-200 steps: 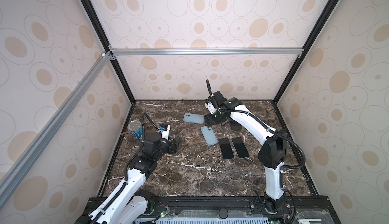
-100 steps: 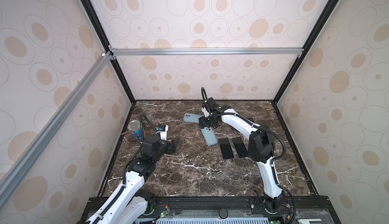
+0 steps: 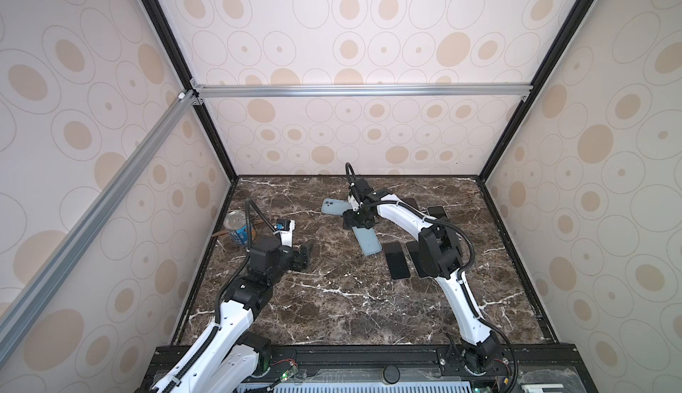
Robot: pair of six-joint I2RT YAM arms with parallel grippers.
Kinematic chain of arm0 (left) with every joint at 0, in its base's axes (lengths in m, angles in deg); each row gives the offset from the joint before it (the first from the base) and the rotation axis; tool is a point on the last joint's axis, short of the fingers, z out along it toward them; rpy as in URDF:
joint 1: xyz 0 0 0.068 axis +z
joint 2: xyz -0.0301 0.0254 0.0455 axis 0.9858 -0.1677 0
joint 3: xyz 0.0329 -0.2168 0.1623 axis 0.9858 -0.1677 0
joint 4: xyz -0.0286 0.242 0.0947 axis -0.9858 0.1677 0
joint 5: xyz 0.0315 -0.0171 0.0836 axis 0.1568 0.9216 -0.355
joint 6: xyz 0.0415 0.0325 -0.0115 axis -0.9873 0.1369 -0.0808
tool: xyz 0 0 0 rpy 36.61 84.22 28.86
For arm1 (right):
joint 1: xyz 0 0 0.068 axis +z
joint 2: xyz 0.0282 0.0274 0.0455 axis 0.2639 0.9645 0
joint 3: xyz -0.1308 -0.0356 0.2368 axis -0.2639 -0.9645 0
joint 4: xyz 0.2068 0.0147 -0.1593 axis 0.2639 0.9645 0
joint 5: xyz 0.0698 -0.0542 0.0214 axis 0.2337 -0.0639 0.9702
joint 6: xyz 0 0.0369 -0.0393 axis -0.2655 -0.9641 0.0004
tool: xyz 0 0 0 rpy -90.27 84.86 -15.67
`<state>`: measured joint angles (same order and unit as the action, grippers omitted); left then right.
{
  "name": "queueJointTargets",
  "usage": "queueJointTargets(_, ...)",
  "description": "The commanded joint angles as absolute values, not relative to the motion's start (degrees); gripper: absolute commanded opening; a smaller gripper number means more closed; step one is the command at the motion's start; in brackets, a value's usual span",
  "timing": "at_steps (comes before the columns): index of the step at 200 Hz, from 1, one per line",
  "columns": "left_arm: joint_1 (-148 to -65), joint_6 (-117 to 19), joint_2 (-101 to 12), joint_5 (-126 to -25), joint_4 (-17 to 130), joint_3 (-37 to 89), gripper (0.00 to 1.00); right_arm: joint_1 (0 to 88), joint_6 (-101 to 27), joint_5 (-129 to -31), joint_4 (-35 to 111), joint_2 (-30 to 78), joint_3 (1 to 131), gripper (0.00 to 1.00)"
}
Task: Put the phone into the phone case
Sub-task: 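Lower the right gripper and grasp the light-blue phone case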
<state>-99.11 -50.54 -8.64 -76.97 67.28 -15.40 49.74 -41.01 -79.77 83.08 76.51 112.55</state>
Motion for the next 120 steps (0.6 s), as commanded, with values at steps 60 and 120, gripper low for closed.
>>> queueJointTargets(60,-99.08,-51.45,-8.90,-76.07,67.07,-15.29,0.74,50.28,-40.54,-83.18,85.21,70.24,108.42,0.71)
queueJointTargets(120,-99.11,-51.38,-9.09,-76.14,67.13,-15.33,0.74,50.25,-38.95,-90.55,86.33,58.76,96.33,0.71)
